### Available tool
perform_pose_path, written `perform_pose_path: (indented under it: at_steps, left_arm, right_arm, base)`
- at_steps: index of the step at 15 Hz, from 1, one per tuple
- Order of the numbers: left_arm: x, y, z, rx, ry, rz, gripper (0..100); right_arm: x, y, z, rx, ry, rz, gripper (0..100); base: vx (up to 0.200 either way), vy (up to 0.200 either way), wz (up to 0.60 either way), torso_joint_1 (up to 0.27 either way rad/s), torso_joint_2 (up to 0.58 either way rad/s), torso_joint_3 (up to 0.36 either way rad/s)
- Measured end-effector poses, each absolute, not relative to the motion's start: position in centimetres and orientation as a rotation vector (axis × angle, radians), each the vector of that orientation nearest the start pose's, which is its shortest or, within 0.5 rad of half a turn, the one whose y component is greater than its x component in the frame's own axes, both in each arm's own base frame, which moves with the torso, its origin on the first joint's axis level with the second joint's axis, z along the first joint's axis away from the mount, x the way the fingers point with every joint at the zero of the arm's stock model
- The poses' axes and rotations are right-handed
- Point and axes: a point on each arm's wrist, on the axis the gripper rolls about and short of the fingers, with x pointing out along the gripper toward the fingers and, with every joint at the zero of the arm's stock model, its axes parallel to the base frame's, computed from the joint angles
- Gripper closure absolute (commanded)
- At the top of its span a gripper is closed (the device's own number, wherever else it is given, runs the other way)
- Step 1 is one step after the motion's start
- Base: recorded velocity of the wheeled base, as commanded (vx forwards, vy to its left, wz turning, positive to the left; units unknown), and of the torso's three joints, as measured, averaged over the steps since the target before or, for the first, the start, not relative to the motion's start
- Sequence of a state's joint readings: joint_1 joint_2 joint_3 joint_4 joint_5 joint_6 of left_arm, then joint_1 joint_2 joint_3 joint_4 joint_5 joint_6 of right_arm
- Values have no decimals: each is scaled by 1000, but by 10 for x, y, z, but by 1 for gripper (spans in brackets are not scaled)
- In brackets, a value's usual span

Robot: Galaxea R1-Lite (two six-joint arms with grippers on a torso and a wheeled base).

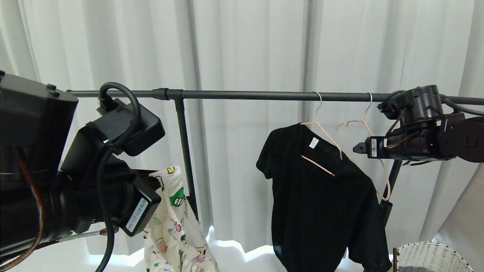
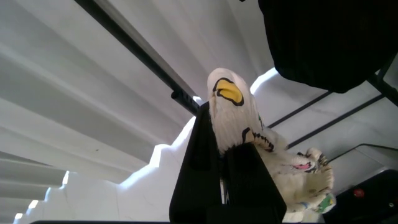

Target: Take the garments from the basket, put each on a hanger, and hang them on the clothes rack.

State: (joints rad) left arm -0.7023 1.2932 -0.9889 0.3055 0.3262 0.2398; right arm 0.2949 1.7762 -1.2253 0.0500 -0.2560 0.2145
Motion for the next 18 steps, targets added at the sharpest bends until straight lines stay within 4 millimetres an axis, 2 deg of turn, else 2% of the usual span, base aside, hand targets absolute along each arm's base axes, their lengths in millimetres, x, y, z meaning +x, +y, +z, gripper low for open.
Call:
perform_pose_path:
  at_steps: [1,2,11,14,18]
  left_arm:
    - [150,-117,250,534,493,-429,100]
    - [150,-117,249,535,494,-429,100]
    - [150,-117,248,536,499,-429,100]
    - [150,-117,248,535,497,-430,100]
    - [149,-116,249,534,493,-430,100]
  right_arm:
    - [324,91,209,49,578,-19,0]
    - [326,91,207,51,582,-17,100]
    - [333,90,200,53,604,-27,100]
    - [330,89,205,60,588,-19,100]
    - [320,86,225,78,513,-7,100]
  base:
    - [0,0,0,0,0,0]
    - [0,0,0,0,0,0]
    - [0,0,0,0,0,0]
    - [0,0,0,0,0,0]
    - [0,0,0,0,0,0]
